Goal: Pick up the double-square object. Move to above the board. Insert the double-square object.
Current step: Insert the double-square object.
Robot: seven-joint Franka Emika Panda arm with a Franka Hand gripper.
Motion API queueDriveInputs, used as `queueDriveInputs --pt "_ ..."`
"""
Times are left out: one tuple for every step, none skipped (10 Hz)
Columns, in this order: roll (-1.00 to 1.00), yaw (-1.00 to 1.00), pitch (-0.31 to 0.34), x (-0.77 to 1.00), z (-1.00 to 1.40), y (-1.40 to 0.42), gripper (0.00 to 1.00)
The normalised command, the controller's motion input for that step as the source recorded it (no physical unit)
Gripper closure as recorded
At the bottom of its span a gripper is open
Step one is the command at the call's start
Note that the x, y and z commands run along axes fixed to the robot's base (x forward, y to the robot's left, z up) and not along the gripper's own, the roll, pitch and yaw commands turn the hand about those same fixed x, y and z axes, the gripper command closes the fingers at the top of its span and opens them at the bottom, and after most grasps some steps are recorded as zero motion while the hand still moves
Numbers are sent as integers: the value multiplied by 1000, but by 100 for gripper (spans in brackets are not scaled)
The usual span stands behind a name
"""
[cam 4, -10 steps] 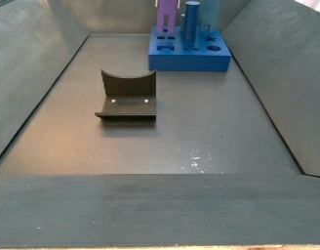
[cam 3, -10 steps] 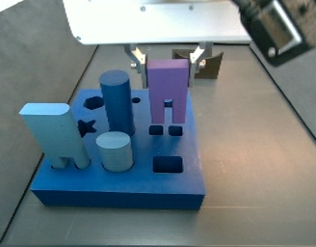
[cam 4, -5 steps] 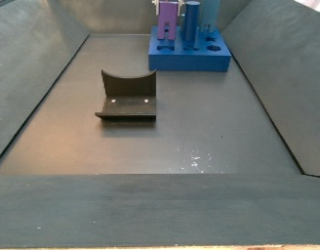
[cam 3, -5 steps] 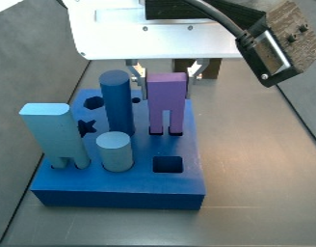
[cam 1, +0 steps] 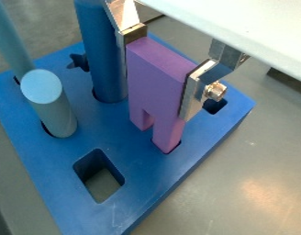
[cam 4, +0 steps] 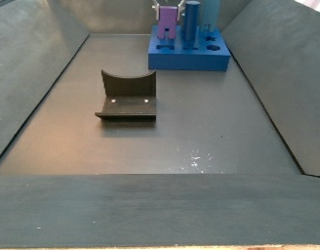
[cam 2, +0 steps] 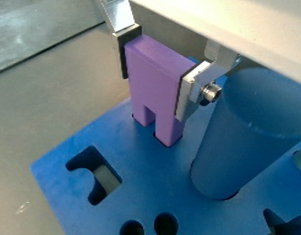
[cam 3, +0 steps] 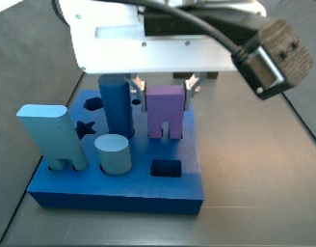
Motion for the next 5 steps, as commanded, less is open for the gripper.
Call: queueDriveInputs --pt "9 0 20 43 -540 -103 100" --pt "0 0 31 31 -457 -106 100" --pt "-20 0 0 0 -274 -63 100" --pt "-11 0 0 0 0 0 100" --pt "0 0 0 0 0 0 100"
